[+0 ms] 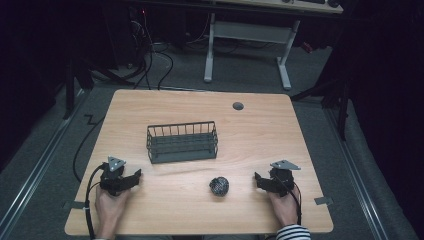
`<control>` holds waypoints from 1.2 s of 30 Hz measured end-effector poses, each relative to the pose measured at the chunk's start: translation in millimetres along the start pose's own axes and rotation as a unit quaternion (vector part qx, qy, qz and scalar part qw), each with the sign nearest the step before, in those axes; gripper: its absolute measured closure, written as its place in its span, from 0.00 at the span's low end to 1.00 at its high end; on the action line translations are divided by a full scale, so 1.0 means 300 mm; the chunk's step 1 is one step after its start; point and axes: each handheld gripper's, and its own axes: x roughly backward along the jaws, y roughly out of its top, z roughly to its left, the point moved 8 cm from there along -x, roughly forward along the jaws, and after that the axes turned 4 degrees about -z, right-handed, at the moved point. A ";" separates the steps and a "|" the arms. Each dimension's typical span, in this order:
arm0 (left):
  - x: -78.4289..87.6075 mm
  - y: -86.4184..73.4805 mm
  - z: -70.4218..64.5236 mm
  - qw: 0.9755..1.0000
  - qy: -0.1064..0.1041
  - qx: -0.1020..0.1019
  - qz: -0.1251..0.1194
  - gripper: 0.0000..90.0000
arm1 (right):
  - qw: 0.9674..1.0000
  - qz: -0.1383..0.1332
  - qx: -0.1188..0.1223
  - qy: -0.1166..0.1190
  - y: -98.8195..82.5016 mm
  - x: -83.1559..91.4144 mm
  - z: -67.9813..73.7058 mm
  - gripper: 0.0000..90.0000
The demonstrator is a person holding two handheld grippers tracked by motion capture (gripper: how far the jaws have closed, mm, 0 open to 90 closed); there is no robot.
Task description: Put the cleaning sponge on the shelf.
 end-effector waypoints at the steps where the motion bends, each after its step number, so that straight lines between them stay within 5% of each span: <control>1: 0.000 0.000 -0.001 1.000 -0.001 0.000 0.000 0.32 | 1.000 0.001 0.001 0.000 -0.001 0.001 0.002 0.22; 10: -0.001 -0.001 -0.004 1.000 -0.005 0.000 0.001 0.29 | 1.000 0.008 0.017 0.024 -0.005 0.013 0.023 0.25; 20: -0.001 -0.001 -0.004 1.000 -0.007 -0.001 0.001 0.28 | 0.996 -0.006 0.042 0.077 0.003 0.054 0.108 0.28; 28: -0.002 -0.001 -0.006 1.000 -0.007 -0.001 0.002 0.27 | 0.991 -0.009 0.073 0.116 0.005 0.092 0.201 0.29; 36: -0.002 -0.001 -0.006 1.000 -0.008 -0.001 0.002 0.27 | 0.981 -0.020 0.110 0.157 0.021 0.138 0.305 0.29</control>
